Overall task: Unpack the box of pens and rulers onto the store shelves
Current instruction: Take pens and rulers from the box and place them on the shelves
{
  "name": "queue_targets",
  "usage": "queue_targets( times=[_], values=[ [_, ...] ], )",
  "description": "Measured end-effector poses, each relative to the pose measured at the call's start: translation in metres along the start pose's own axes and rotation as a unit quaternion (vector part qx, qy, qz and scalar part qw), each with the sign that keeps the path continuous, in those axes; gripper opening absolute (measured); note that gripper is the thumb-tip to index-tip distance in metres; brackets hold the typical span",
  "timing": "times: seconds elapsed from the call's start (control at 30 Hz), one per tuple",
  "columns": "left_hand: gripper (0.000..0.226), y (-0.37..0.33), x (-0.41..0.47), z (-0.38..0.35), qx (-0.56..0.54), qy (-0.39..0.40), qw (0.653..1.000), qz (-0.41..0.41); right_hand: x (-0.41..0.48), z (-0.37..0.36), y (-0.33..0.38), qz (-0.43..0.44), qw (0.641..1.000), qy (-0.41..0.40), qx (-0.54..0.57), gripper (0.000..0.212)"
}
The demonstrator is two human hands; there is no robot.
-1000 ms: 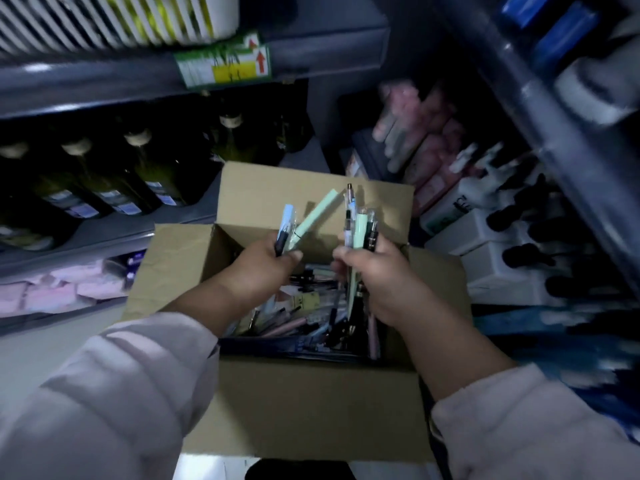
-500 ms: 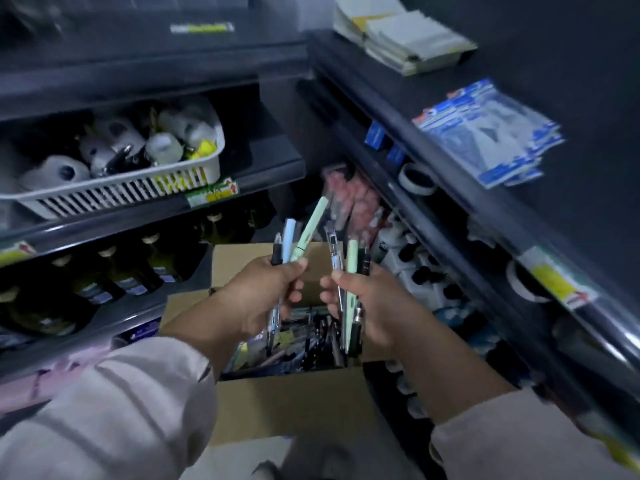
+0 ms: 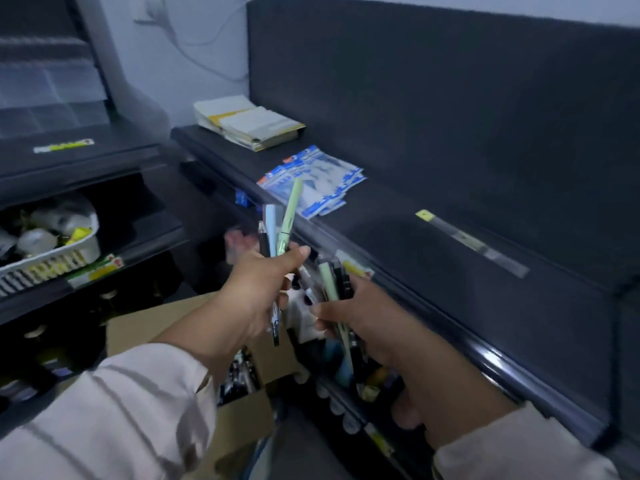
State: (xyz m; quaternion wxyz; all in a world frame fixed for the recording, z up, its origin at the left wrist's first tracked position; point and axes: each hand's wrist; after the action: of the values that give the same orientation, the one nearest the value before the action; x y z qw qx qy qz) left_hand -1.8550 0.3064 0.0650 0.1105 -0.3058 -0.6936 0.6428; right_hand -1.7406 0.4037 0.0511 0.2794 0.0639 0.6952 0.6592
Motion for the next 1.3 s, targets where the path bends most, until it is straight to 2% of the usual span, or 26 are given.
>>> queue_targets(
  times=[0.13,0.27,0.47,0.63,0.73,0.9,0.97,1.07,1.17,1.3],
  values=[
    [0.009,0.010,-0.042,-0.088,0.031,0.063,0.997,-0.021,-0.065,0.081,-0.003,0.015,0.999,-0.044,-0.020,0.023],
    [0.013,0.024,-0.086,-0.176,0.047,0.121,0.991,-0.012,-0.134,0.166,-0.012,0.015,0.995,-0.087,-0.056,0.030],
    [0.013,0.047,-0.154,-0.296,0.084,0.255,0.963,0.010,-0.229,0.264,-0.029,0.013,0.985,-0.163,-0.053,0.029],
    [0.011,0.064,-0.194,-0.371,0.103,0.289,0.951,0.019,-0.295,0.319,-0.043,-0.012,0.976,-0.213,-0.046,0.032],
    [0.010,0.073,-0.206,-0.402,0.112,0.316,0.941,0.040,-0.321,0.341,-0.051,-0.015,0.972,-0.232,-0.023,0.030],
    [0.032,0.087,-0.204,-0.435,0.108,0.336,0.932,0.084,-0.338,0.371,-0.067,-0.013,0.960,-0.278,-0.017,0.018],
    [0.027,0.091,-0.200,-0.444,0.106,0.347,0.926,0.099,-0.339,0.383,-0.073,-0.029,0.950,-0.309,-0.027,0.014],
    [0.016,0.094,-0.191,-0.455,0.142,0.362,0.915,0.104,-0.338,0.401,-0.083,-0.067,0.935,-0.343,-0.058,0.014],
    [0.024,0.097,-0.176,-0.463,0.188,0.369,0.902,0.122,-0.331,0.420,-0.093,-0.127,0.926,-0.338,-0.108,0.024],
    [0.026,0.102,-0.159,-0.466,0.217,0.405,0.871,0.175,-0.314,0.434,-0.095,-0.163,0.909,-0.334,-0.188,0.017]
  ],
)
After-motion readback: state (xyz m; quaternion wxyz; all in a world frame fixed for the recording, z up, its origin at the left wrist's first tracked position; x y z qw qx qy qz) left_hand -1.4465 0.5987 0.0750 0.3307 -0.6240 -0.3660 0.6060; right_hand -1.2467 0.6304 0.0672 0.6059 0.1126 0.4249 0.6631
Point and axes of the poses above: each hand's wrist, its own x-axis towards the middle knuckle, its own z-axis out of the back of the hand, y = z × x
